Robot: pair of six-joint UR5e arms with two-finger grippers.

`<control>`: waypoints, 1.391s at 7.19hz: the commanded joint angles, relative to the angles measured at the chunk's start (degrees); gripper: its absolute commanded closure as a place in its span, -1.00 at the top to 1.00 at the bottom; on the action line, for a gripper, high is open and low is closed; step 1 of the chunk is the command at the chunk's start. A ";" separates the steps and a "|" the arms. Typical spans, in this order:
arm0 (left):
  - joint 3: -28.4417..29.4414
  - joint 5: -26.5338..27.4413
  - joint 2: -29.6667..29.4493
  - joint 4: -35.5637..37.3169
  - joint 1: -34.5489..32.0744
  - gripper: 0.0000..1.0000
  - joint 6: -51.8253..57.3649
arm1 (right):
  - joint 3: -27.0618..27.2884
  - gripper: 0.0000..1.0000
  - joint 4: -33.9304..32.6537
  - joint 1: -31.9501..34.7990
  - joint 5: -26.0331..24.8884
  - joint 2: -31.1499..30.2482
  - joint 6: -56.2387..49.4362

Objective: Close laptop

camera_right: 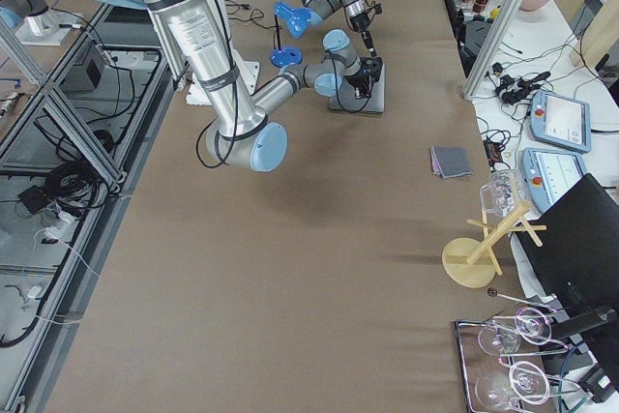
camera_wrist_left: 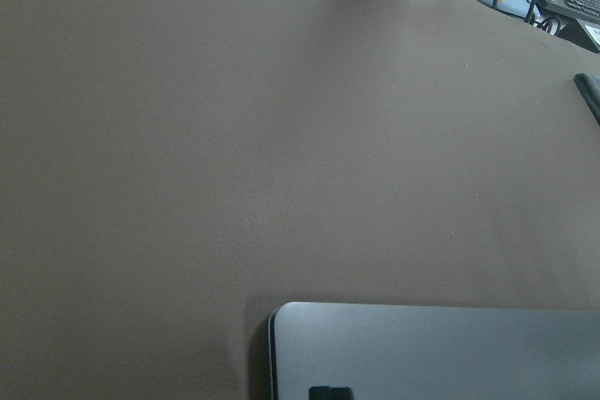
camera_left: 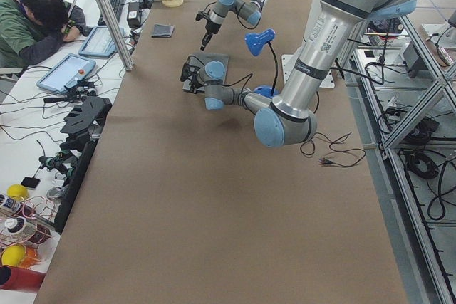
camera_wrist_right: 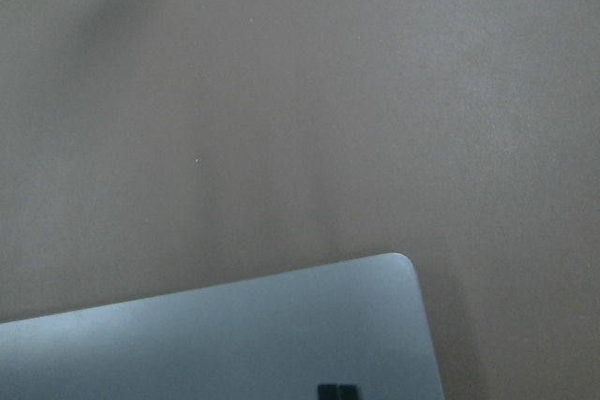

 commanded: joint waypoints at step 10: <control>-34.88 -31.01 26.26 55.55 -35.06 1.00 59.35 | 30.24 1.00 -19.24 33.51 36.47 -38.23 -50.46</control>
